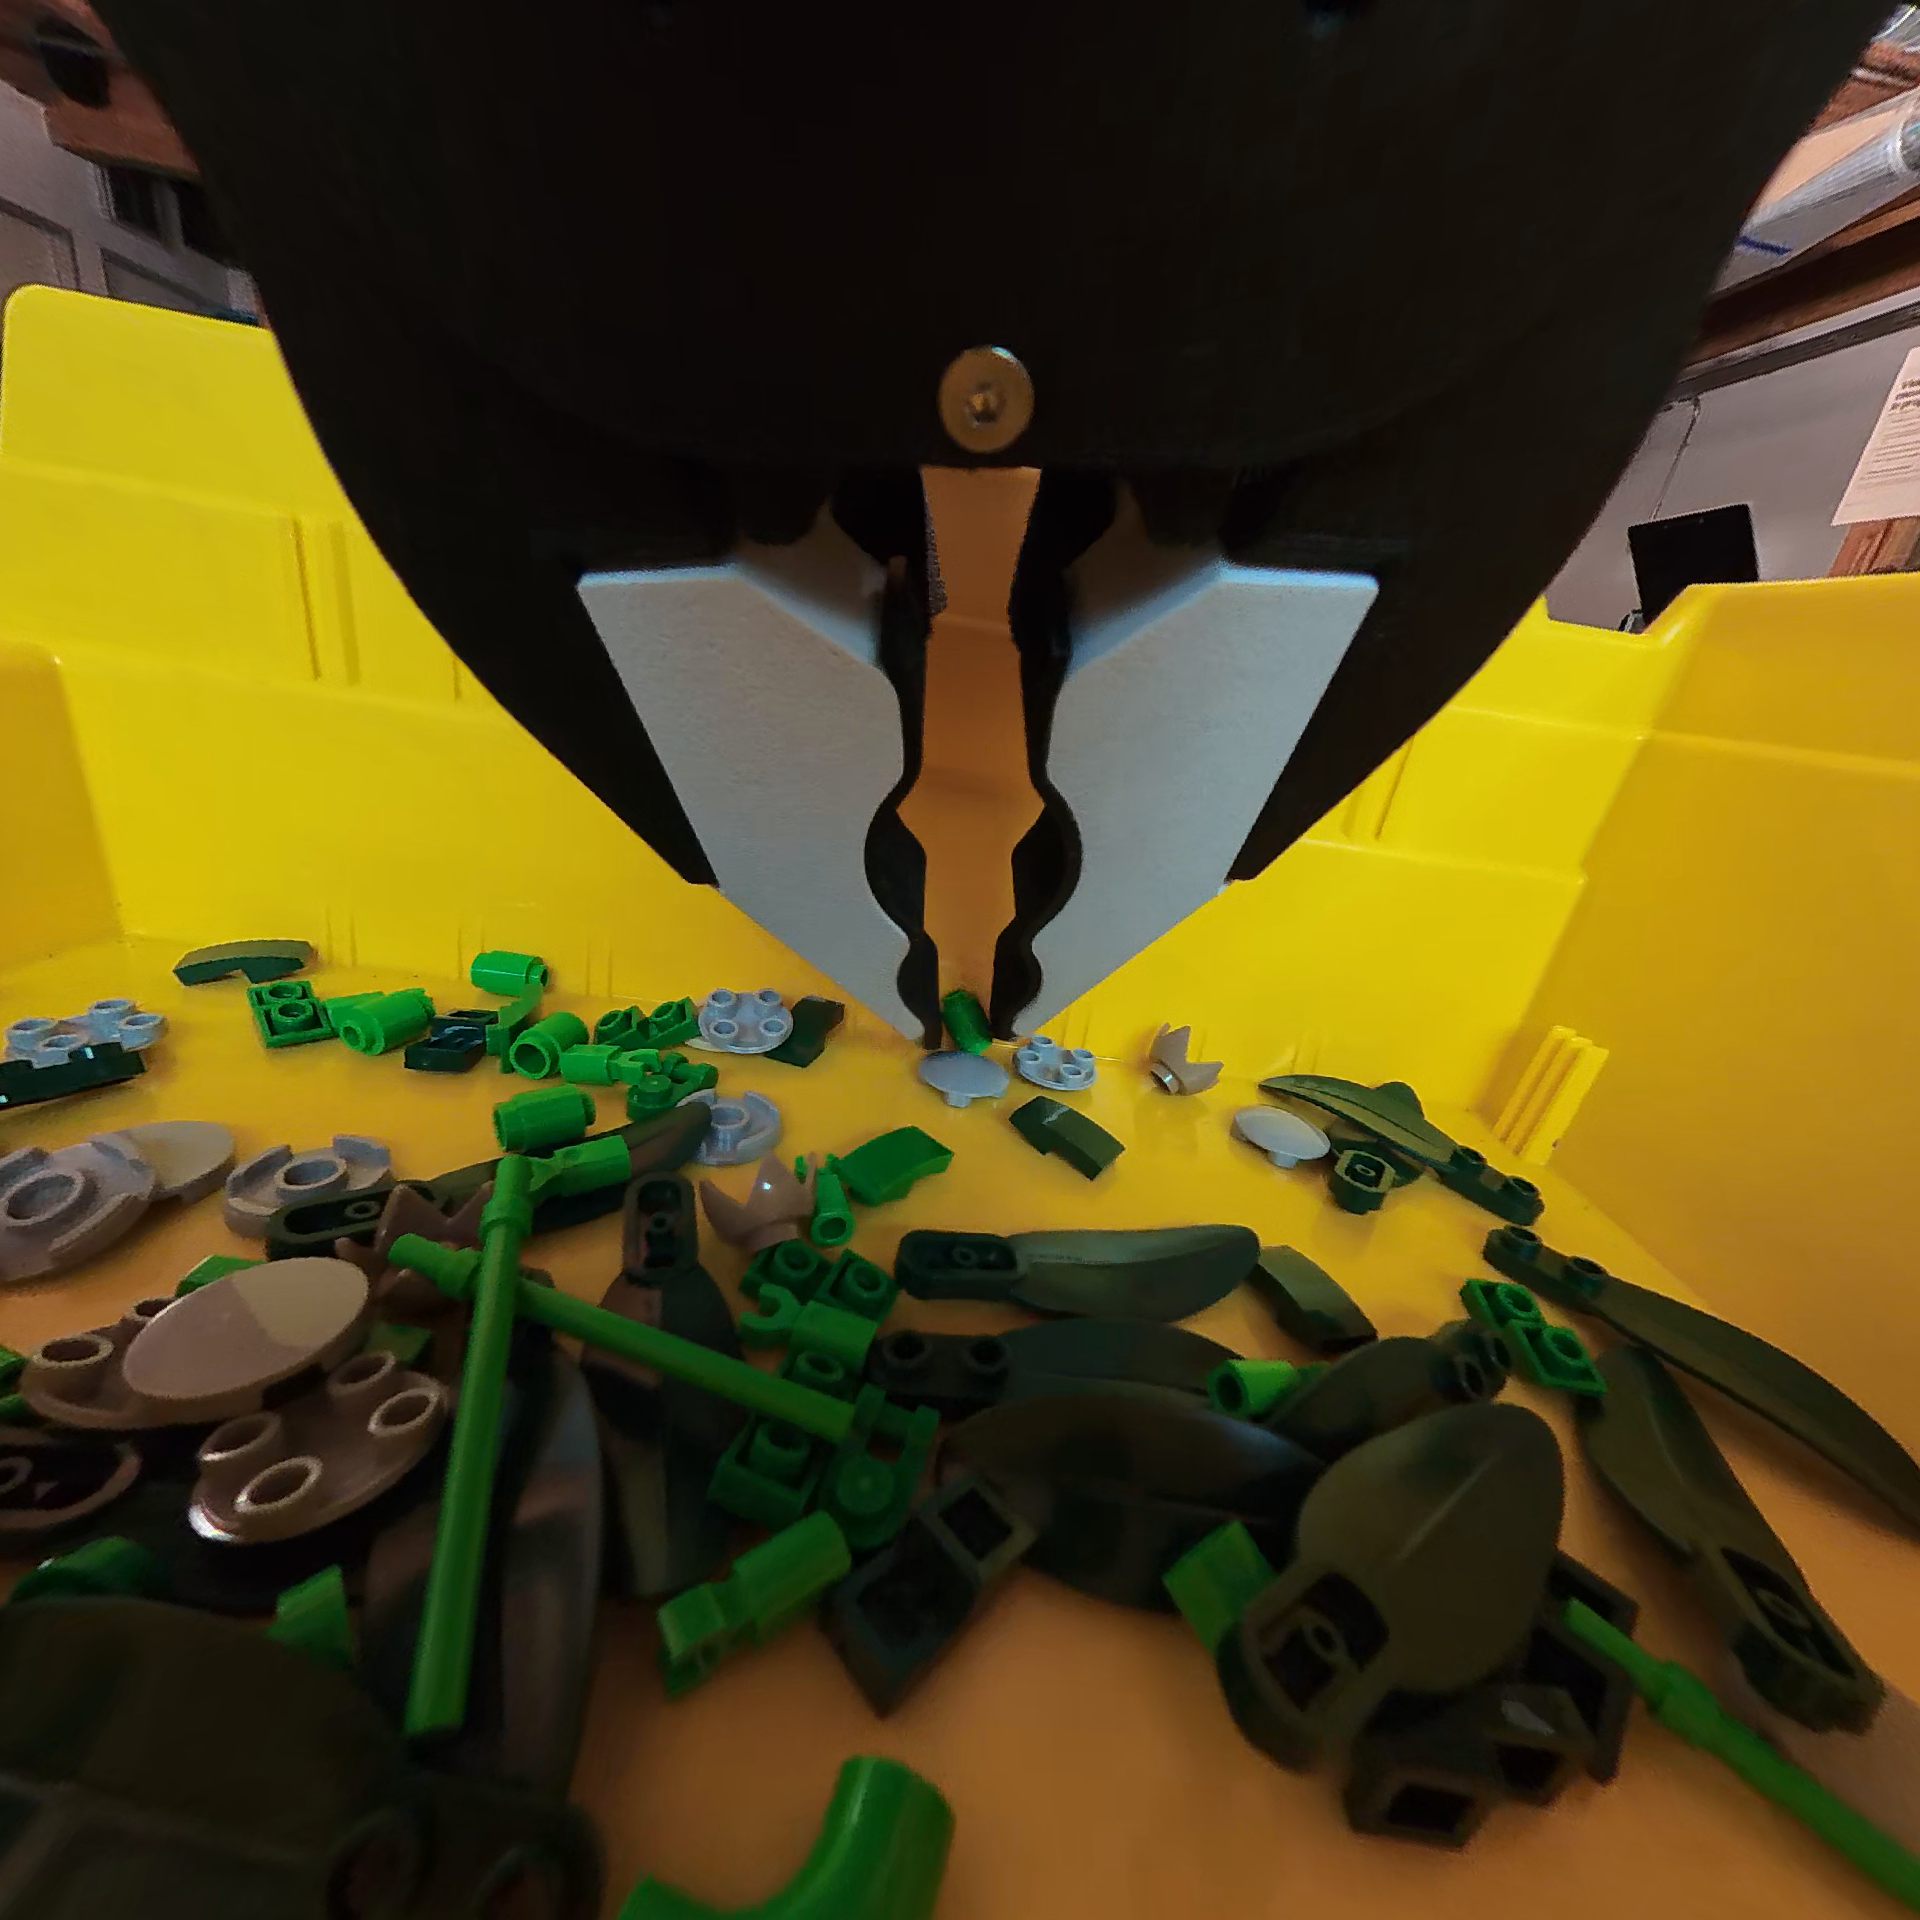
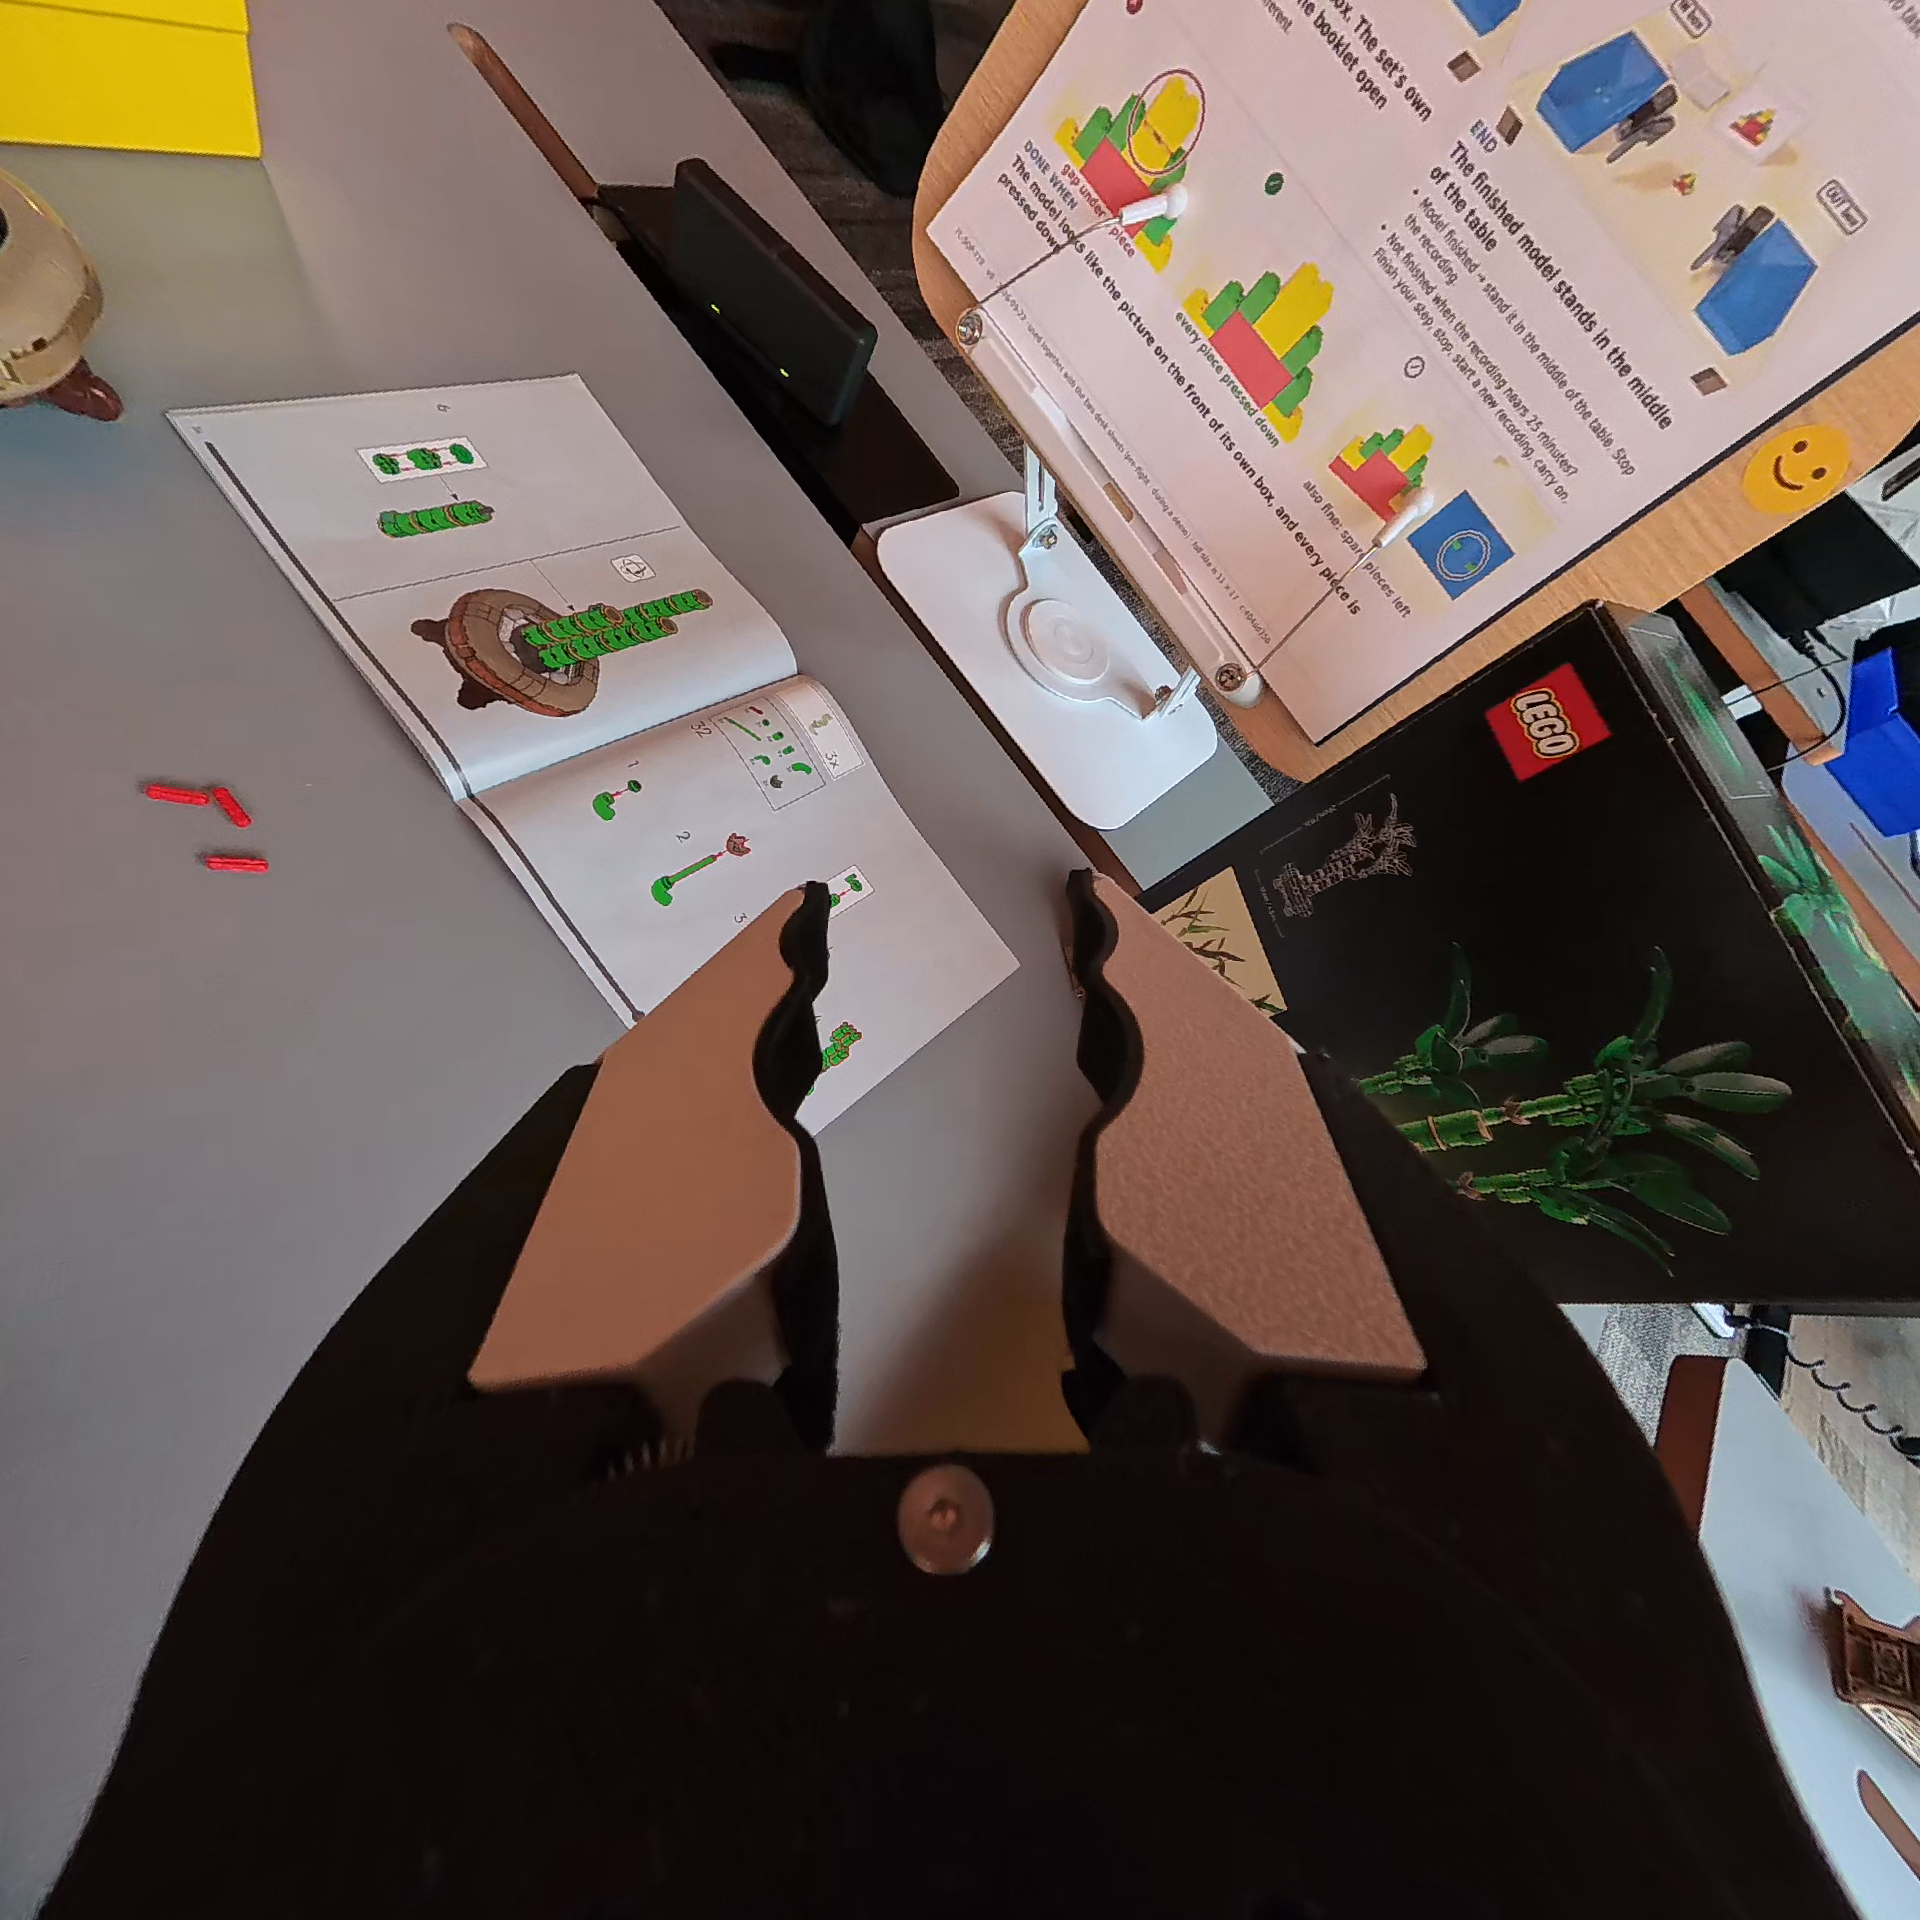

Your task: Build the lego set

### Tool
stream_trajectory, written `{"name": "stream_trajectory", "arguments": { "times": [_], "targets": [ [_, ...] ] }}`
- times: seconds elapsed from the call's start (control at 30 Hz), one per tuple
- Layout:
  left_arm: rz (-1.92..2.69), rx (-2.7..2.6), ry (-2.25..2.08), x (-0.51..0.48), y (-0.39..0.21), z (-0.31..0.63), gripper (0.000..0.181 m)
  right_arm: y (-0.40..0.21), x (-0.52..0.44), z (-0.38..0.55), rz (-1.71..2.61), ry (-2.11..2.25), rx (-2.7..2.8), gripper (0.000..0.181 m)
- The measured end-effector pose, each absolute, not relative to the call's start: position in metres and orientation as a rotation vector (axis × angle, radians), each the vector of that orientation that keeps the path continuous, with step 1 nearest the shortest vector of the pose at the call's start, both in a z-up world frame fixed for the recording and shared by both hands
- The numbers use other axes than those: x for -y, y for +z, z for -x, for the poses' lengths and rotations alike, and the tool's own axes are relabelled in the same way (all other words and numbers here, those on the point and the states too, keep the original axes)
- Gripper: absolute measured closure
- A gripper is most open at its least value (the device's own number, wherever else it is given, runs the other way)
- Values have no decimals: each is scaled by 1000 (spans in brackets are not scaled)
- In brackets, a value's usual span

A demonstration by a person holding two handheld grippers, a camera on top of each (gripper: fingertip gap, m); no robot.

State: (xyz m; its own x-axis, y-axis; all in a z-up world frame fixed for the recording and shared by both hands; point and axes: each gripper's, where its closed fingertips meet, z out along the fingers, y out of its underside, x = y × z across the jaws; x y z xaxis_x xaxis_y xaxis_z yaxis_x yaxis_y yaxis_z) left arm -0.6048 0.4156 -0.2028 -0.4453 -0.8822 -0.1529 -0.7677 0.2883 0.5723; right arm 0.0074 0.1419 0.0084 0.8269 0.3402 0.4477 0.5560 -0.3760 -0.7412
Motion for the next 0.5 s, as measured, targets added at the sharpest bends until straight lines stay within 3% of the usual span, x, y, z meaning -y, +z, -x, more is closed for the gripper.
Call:
{"name": "stream_trajectory", "arguments": {
  "times": [0.27, 0.5],
  "targets": [
    [-1703, 2361, -974, -415, -178, 605, 174, 11, -139, -7, 1992, -269, 670, 135],
    [-2423, 2312, -1094, -393, -106, 610, 174, 22, -132, -9, 1960, -271, 665, 135]
  ]
}}
